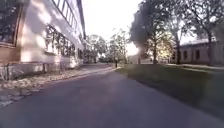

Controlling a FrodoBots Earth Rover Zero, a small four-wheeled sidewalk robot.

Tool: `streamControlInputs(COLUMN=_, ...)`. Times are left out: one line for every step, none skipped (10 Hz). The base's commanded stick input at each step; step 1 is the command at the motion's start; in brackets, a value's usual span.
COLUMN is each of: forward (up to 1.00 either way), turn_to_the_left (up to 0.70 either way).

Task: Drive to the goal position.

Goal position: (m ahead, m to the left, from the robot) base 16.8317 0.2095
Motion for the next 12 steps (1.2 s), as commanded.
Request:
streamControlInputs(forward=0.70, turn_to_the_left=0.00)
streamControlInputs(forward=0.70, turn_to_the_left=0.00)
streamControlInputs(forward=0.70, turn_to_the_left=0.00)
streamControlInputs(forward=0.70, turn_to_the_left=0.00)
streamControlInputs(forward=0.70, turn_to_the_left=0.00)
streamControlInputs(forward=0.70, turn_to_the_left=0.00)
streamControlInputs(forward=0.70, turn_to_the_left=0.00)
streamControlInputs(forward=0.70, turn_to_the_left=0.00)
streamControlInputs(forward=0.70, turn_to_the_left=0.00)
streamControlInputs(forward=0.70, turn_to_the_left=0.00)
streamControlInputs(forward=0.70, turn_to_the_left=0.00)
streamControlInputs(forward=0.70, turn_to_the_left=0.00)
